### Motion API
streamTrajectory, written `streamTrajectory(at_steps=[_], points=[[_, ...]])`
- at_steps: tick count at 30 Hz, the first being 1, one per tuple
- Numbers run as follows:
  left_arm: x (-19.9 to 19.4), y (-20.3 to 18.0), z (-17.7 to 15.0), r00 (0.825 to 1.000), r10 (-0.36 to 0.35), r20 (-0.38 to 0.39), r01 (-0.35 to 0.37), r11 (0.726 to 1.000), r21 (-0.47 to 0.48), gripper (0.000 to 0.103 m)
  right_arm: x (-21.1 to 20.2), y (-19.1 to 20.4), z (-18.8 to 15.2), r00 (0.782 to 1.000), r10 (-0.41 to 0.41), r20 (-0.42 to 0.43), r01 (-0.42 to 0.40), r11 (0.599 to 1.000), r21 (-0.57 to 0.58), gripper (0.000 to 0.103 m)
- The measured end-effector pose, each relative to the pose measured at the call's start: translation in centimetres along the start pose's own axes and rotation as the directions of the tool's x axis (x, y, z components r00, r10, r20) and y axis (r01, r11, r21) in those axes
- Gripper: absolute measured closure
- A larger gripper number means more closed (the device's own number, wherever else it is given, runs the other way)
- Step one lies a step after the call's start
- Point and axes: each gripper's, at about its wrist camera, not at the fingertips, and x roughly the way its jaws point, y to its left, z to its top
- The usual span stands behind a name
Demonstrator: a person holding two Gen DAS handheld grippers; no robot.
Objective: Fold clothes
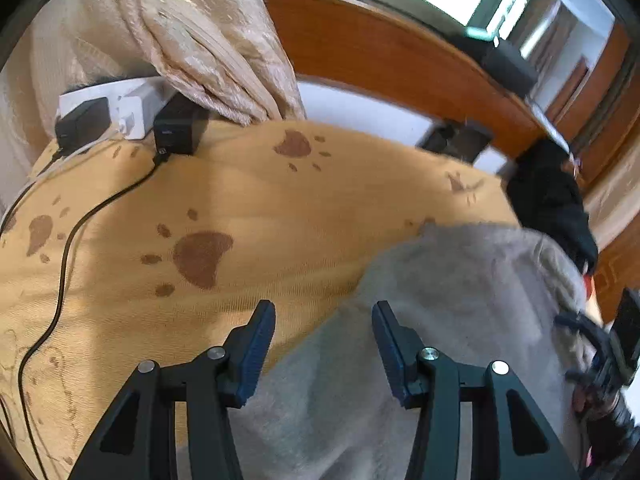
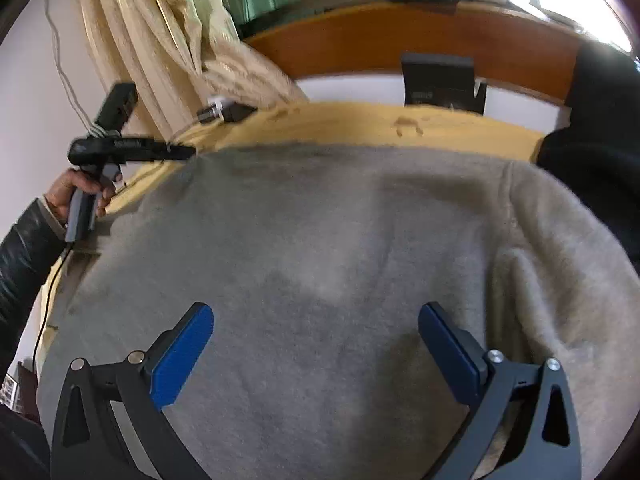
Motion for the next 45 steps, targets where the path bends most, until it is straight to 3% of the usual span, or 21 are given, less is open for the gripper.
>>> streamTrajectory(at_steps=[3, 11, 14, 17, 20, 21, 22, 25, 27, 29, 30, 33, 35, 38, 41, 43, 45], points=[[0.9, -0.7, -1.0, 0.999, 0.016, -0.049, -0.012, 0.997, 0.073, 0.061, -0.1, -0.3, -0.1, 1.000, 0.012, 0.008, -0.012, 1.000, 0.013, 0.000], [1.3, -2.9, -2.7, 0.992, 0.127, 0.021, -0.129, 0.962, 0.241, 0.061, 0.0, -0.7, -0.2, 1.000, 0.027, 0.007, -0.028, 0.999, 0.028, 0.000], [1.2, -3.0, -2.9, 0.990, 0.135, 0.032, -0.139, 0.964, 0.228, 0.064, 0.1, -0.8, -0.3, 1.000, 0.028, 0.006, -0.028, 0.999, 0.030, 0.000], [1.1, -3.4, -2.9, 0.990, 0.139, 0.021, -0.141, 0.965, 0.221, 0.082, 0.1, -0.9, -0.3, 0.999, 0.032, 0.006, -0.032, 0.999, 0.036, 0.000], [1.0, -4.9, -3.3, 0.974, 0.222, 0.054, -0.229, 0.938, 0.261, 0.087, 0.1, -1.2, -0.3, 0.999, 0.039, 0.008, -0.039, 0.998, 0.047, 0.000], [0.9, -5.5, -3.6, 0.958, 0.273, 0.089, -0.287, 0.914, 0.287, 0.088, 0.1, -1.3, -0.3, 0.999, 0.041, 0.009, -0.042, 0.998, 0.051, 0.000], [0.8, -6.6, -4.3, 0.930, 0.337, 0.145, -0.367, 0.865, 0.341, 0.088, 0.1, -1.4, -0.3, 0.999, 0.044, 0.010, -0.044, 0.997, 0.056, 0.000], [0.5, -9.9, -6.8, 0.837, 0.442, 0.323, -0.548, 0.681, 0.487, 0.088, 0.1, -1.6, -0.3, 0.999, 0.051, 0.010, -0.051, 0.996, 0.071, 0.000], [0.6, -10.7, -7.7, 0.779, 0.485, 0.397, -0.627, 0.594, 0.505, 0.088, 0.2, -1.7, -0.4, 0.999, 0.053, 0.008, -0.053, 0.996, 0.078, 0.000], [0.5, -10.0, -7.4, 0.714, 0.542, 0.443, -0.700, 0.547, 0.458, 0.088, 0.2, -1.7, -0.4, 0.998, 0.055, 0.008, -0.055, 0.995, 0.080, 0.000], [0.3, -9.0, -6.7, 0.684, 0.581, 0.441, -0.730, 0.546, 0.412, 0.089, 0.2, -1.7, -0.4, 0.998, 0.055, 0.008, -0.056, 0.995, 0.080, 0.000], [0.0, -5.5, -4.8, 0.649, 0.656, 0.385, -0.760, 0.572, 0.309, 0.089, 0.2, -1.8, -0.4, 0.998, 0.057, 0.008, -0.057, 0.995, 0.079, 0.000], [-0.5, -3.8, -4.3, 0.690, 0.641, 0.336, -0.723, 0.638, 0.266, 0.089, 0.2, -1.8, -0.4, 0.998, 0.058, 0.008, -0.059, 0.995, 0.080, 0.000], [-2.7, -2.4, -4.0, 0.811, 0.512, 0.283, -0.570, 0.799, 0.190, 0.088, 0.2, -1.8, -0.4, 0.998, 0.061, 0.007, -0.061, 0.995, 0.081, 0.000], [-4.7, -3.1, -3.6, 0.905, 0.328, 0.269, -0.375, 0.916, 0.143, 0.088, 0.4, -1.8, -0.3, 0.998, 0.065, 0.002, -0.065, 0.994, 0.083, 0.000], [-4.7, -5.2, -3.4, 0.938, 0.236, 0.255, -0.284, 0.944, 0.169, 0.088, 0.4, -1.9, -0.3, 0.998, 0.066, 0.001, -0.065, 0.994, 0.083, 0.000], [-3.2, -7.4, -3.4, 0.956, 0.197, 0.217, -0.241, 0.949, 0.203, 0.088, 0.4, -1.9, -0.3, 0.998, 0.066, 0.001, -0.066, 0.994, 0.082, 0.000]])
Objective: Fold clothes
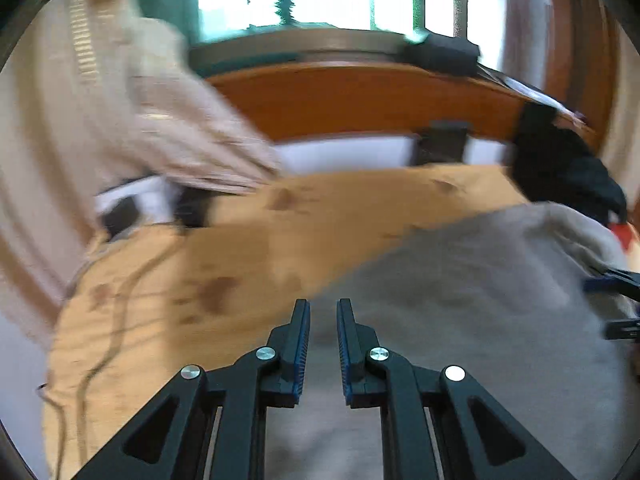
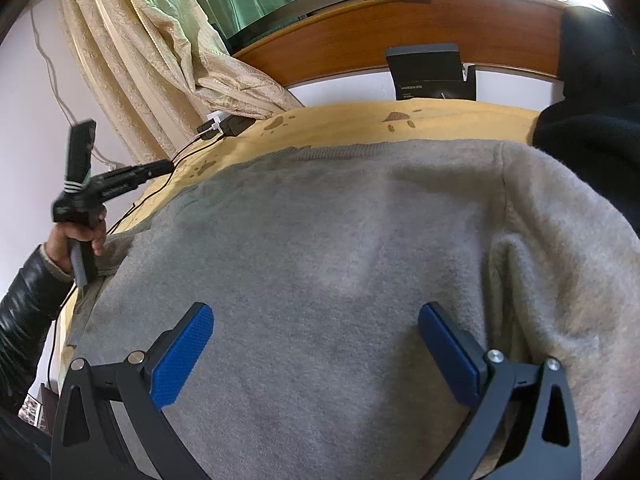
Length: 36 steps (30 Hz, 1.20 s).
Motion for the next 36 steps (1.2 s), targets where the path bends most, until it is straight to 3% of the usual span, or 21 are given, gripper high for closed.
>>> streamTrajectory(at_steps=[4, 6, 10, 12, 16, 20, 27, 29, 31, 34, 36], points=[[4.1, -3.4, -0.5, 0.995, 0.024, -0.095, -0.018, 0.998, 0.062, 0.088, -0.1, 0.0, 0.0, 1.000, 0.003, 0.001, -0.003, 1.000, 0.000, 0.000], [5.4, -3.5, -1.2, 0.992, 0.063, -0.106, -0.056, 0.996, 0.068, 0.088, -0.1, -0.1, 0.0, 1.000, 0.006, 0.001, -0.006, 1.000, 0.002, 0.000], [5.8, -2.2, -0.8, 0.993, 0.062, -0.104, -0.062, 0.998, 0.005, 0.088, 0.1, -0.2, 0.0, 1.000, 0.010, -0.004, -0.010, 1.000, 0.011, 0.000], [6.2, -2.7, -0.6, 0.991, 0.080, -0.104, -0.078, 0.997, 0.018, 0.088, 0.1, -0.3, 0.0, 1.000, 0.011, -0.008, -0.011, 1.000, 0.013, 0.000], [6.2, -3.9, -0.9, 0.984, 0.151, -0.095, -0.146, 0.988, 0.059, 0.088, 0.2, -0.3, -0.1, 1.000, 0.011, -0.009, -0.011, 1.000, 0.014, 0.000], [5.1, -5.0, -1.1, 0.972, 0.216, -0.087, -0.213, 0.976, 0.042, 0.088, 0.2, -0.2, -0.1, 1.000, 0.013, -0.011, -0.012, 1.000, 0.015, 0.000], [0.9, -7.4, -0.5, 0.939, 0.344, 0.014, -0.344, 0.938, 0.049, 0.088, 0.3, -0.2, -0.1, 1.000, 0.014, -0.014, -0.014, 1.000, 0.014, 0.000], [0.1, -8.3, -0.4, 0.942, 0.335, 0.000, -0.335, 0.941, 0.047, 0.088, 0.3, -0.2, -0.1, 1.000, 0.013, -0.014, -0.013, 1.000, 0.014, 0.000], [-0.4, -9.2, -0.7, 0.959, 0.277, -0.055, -0.276, 0.961, 0.021, 0.088, 0.3, -0.2, -0.1, 1.000, 0.011, -0.015, -0.011, 1.000, 0.013, 0.000], [-0.8, -10.9, -1.8, 0.982, 0.126, -0.143, -0.132, 0.991, -0.035, 0.088, 0.4, -0.1, -0.1, 1.000, -0.002, -0.017, 0.002, 1.000, 0.006, 0.000], [-1.1, -12.3, -2.8, 0.982, 0.058, -0.181, -0.067, 0.997, -0.046, 0.088, 0.4, 0.1, -0.2, 1.000, -0.019, -0.018, 0.019, 1.000, -0.003, 0.000]])
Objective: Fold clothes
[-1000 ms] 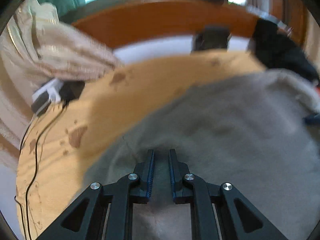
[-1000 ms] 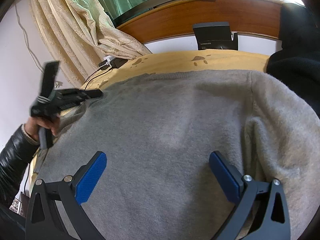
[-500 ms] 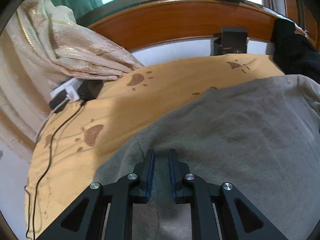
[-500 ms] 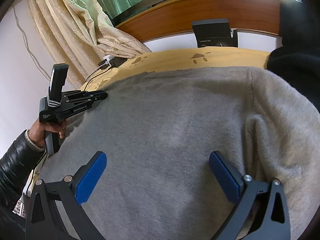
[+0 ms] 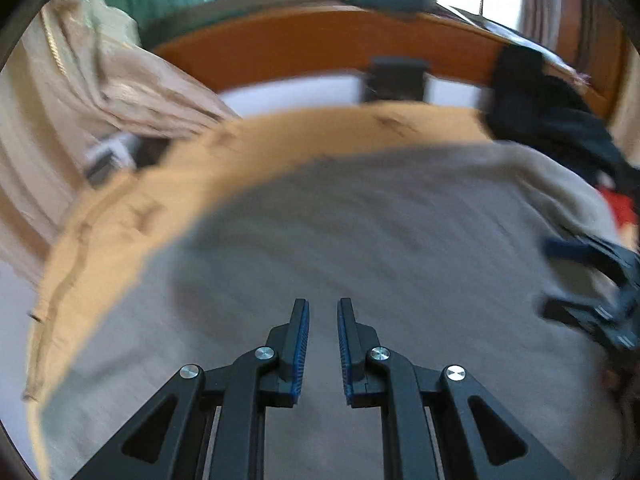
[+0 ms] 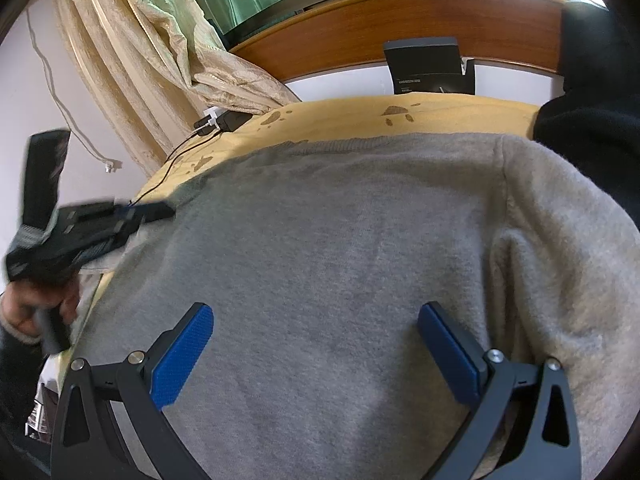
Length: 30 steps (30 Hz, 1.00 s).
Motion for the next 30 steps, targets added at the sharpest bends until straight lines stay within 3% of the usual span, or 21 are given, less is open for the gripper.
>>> streamTrajectory(at_steps=[2, 7, 12, 16, 19, 22, 26, 30], points=[[-0.2, -1.5, -1.1, 0.999, -0.033, -0.027, 0.034, 0.999, 0.016, 0.088, 0.0, 0.1, 0.0, 1.000, -0.017, 0.003, 0.017, 1.000, -0.008, 0.000], [-0.1, -2.9, -3.1, 0.999, -0.035, -0.037, 0.035, 0.999, 0.014, 0.088, -0.5, 0.7, -0.1, 0.996, -0.079, 0.031, 0.080, 0.996, -0.034, 0.000], [0.6, -1.7, -4.2, 0.998, -0.056, 0.028, 0.059, 0.991, -0.121, 0.088, -1.5, 2.0, -0.2, 0.980, -0.173, 0.093, 0.182, 0.979, -0.089, 0.000], [0.6, -2.2, -5.0, 0.996, -0.021, 0.091, 0.032, 0.992, -0.121, 0.087, -1.9, 3.4, -0.4, 0.962, -0.235, 0.136, 0.255, 0.955, -0.152, 0.000], [0.5, -2.4, -5.1, 0.996, -0.007, 0.094, 0.018, 0.993, -0.114, 0.087, -1.7, 4.6, -0.7, 0.951, -0.270, 0.153, 0.298, 0.931, -0.212, 0.000], [0.5, -2.4, -5.2, 0.995, -0.011, 0.095, 0.022, 0.993, -0.117, 0.087, -0.8, 5.8, -1.2, 0.950, -0.288, 0.121, 0.312, 0.905, -0.290, 0.000], [0.4, -2.3, -5.3, 0.995, -0.016, 0.095, 0.028, 0.992, -0.120, 0.086, 1.7, 7.4, -2.2, 0.942, -0.336, 0.018, 0.311, 0.851, -0.424, 0.001], [0.4, -2.2, -5.4, 0.995, -0.021, 0.096, 0.033, 0.992, -0.124, 0.086, 1.4, 8.1, -2.7, 0.928, -0.371, 0.039, 0.344, 0.810, -0.475, 0.001]])
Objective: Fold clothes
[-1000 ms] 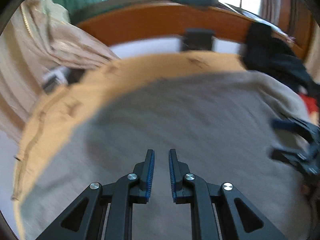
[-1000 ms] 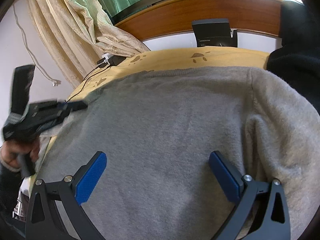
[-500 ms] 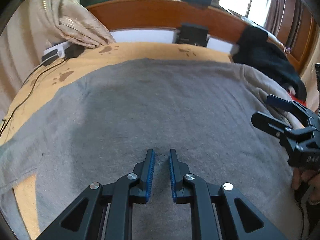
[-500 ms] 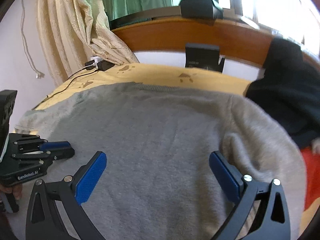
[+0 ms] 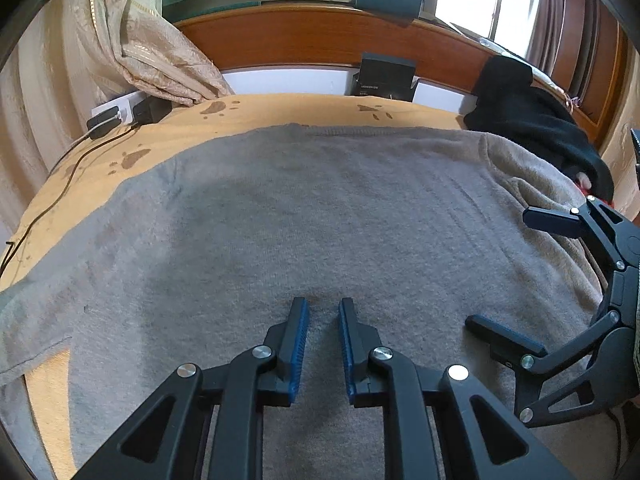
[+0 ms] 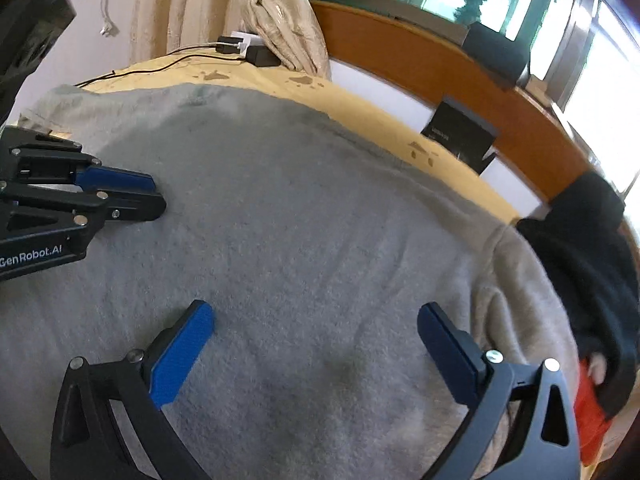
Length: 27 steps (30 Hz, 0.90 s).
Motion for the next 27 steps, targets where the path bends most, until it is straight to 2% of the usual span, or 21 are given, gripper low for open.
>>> streamTrajectory(at_steps=[4, 7, 9, 11, 12, 14, 18, 23, 27], points=[[-0.1, 0.1, -0.1, 1.000, -0.005, 0.000, 0.005, 1.000, -0.004, 0.085, -0.3, -0.2, 0.1, 1.000, -0.011, 0.008, 0.011, 1.000, -0.005, 0.001], [-0.1, 0.0, -0.1, 1.000, -0.005, 0.000, 0.005, 1.000, -0.005, 0.085, -1.3, 1.0, 0.1, 0.995, -0.093, 0.039, 0.095, 0.994, -0.059, 0.001], [-0.1, 0.1, -0.1, 1.000, -0.009, 0.000, 0.009, 1.000, -0.008, 0.085, -2.4, 2.3, 0.0, 0.974, -0.200, 0.105, 0.213, 0.967, -0.141, 0.001], [-0.1, 0.2, -0.1, 1.000, -0.014, 0.001, 0.014, 1.000, -0.012, 0.085, -3.9, 3.5, 0.0, 0.940, -0.295, 0.173, 0.328, 0.920, -0.216, 0.001], [-0.1, 0.2, -0.1, 1.000, -0.016, 0.001, 0.016, 1.000, -0.014, 0.085, -4.6, 3.8, 0.0, 0.925, -0.324, 0.198, 0.366, 0.899, -0.238, 0.001], [-0.1, 0.2, -0.1, 1.000, -0.016, 0.001, 0.016, 1.000, -0.014, 0.085, -5.6, 4.2, 0.0, 0.909, -0.352, 0.223, 0.403, 0.880, -0.252, 0.001], [-0.1, 0.2, -0.1, 1.000, -0.018, 0.001, 0.018, 1.000, -0.015, 0.085, -7.4, 3.9, -0.4, 0.912, -0.349, 0.215, 0.394, 0.892, -0.224, 0.001], [-0.2, 0.3, -0.1, 1.000, -0.025, 0.001, 0.025, 0.999, -0.020, 0.085, -8.5, 4.2, -1.2, 0.878, -0.423, 0.223, 0.468, 0.856, -0.220, 0.000], [-0.1, 0.4, -0.1, 1.000, -0.029, 0.002, 0.029, 0.999, -0.023, 0.085, -9.2, 4.6, -1.7, 0.881, -0.422, 0.213, 0.464, 0.860, -0.213, 0.000]])
